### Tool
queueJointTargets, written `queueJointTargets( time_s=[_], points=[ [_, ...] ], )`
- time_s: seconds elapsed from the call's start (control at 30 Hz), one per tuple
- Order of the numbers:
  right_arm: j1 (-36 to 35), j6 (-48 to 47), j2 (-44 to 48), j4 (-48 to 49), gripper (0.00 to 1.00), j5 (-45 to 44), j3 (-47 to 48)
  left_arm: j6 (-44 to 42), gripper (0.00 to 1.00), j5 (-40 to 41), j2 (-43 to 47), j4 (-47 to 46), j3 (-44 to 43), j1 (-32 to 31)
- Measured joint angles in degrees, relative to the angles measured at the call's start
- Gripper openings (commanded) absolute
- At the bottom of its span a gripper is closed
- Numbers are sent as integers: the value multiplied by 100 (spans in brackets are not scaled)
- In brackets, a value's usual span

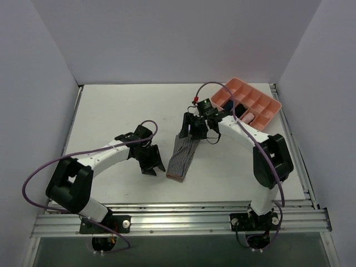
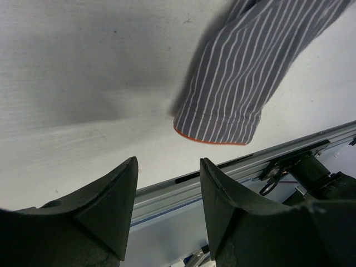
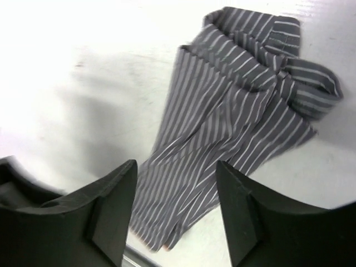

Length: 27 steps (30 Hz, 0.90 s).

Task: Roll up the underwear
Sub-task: Fold the underwear, then roll the underwear

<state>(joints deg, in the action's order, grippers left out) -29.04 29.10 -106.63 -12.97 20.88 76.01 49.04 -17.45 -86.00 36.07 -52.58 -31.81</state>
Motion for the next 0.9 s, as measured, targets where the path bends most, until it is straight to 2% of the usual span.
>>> queueJointTargets(
  time_s=[0.07,0.1,0.23,0.33,0.53,0.7,0.87,0.9],
  points=[
    [-50,151,461,-81,63,-15,-72,-37,57,-92,-186,-59,0,52],
    [-105,249,719,-85,70,-61,-166,-48,57,-125,-258,-76,0,68],
    [-540,756,1762,-85,73,-299,-1051,-76,57,-332,-459,-173,-7,107],
    [-903,1255,2072,-63,73,-450,-1733,-68,57,-520,-531,-350,-7,168],
    [-1410,2109,2048,334,70,-673,-2638,-74,57,-852,-708,-599,-2,420],
    [-1738,2800,2048,1102,67,-807,-3058,-125,57,-1005,-739,-660,107,638],
    [-1886,3377,2020,1738,59,-909,-3613,7,57,-1298,-743,-1056,463,824],
    [-1888,3445,1989,1805,55,-925,-3676,44,57,-1357,-743,-1145,555,848]
  ],
)
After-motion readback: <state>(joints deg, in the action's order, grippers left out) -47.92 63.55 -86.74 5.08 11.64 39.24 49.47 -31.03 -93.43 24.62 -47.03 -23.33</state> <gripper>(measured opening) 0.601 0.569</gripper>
